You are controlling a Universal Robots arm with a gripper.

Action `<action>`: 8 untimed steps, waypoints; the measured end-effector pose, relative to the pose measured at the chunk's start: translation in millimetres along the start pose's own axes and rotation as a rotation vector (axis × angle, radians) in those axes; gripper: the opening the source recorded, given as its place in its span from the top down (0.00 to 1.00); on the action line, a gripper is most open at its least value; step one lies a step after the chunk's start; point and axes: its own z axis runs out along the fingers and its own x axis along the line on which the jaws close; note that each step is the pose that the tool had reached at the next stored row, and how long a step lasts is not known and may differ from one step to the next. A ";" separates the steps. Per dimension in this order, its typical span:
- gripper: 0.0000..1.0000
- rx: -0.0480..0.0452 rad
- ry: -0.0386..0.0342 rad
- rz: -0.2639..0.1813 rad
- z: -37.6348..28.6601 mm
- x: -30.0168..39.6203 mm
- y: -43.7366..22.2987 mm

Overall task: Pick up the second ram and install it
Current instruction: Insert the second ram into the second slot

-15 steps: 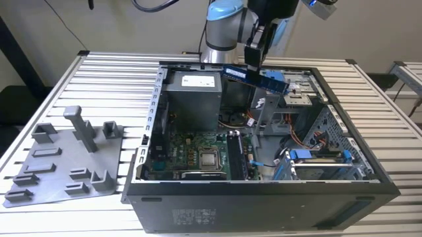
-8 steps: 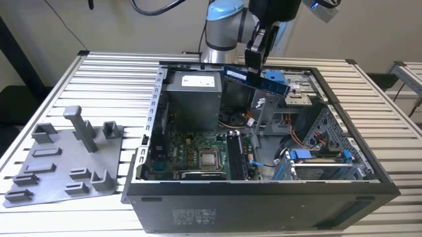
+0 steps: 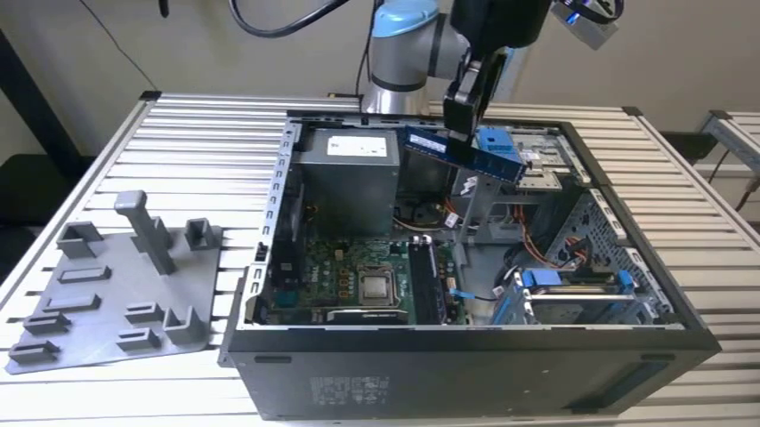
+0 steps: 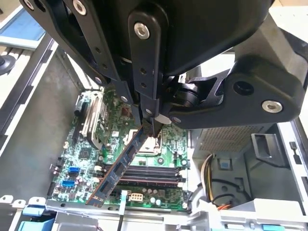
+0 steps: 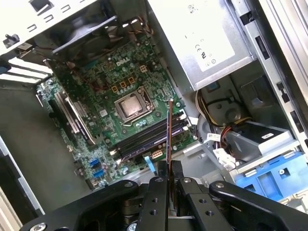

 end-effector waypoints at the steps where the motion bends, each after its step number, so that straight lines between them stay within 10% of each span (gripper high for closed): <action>1: 0.86 0.0000 0.0000 0.000 0.0 0.1 0.0; 8: 0.86 -0.0005 -0.0004 0.017 0.3 0.2 -0.1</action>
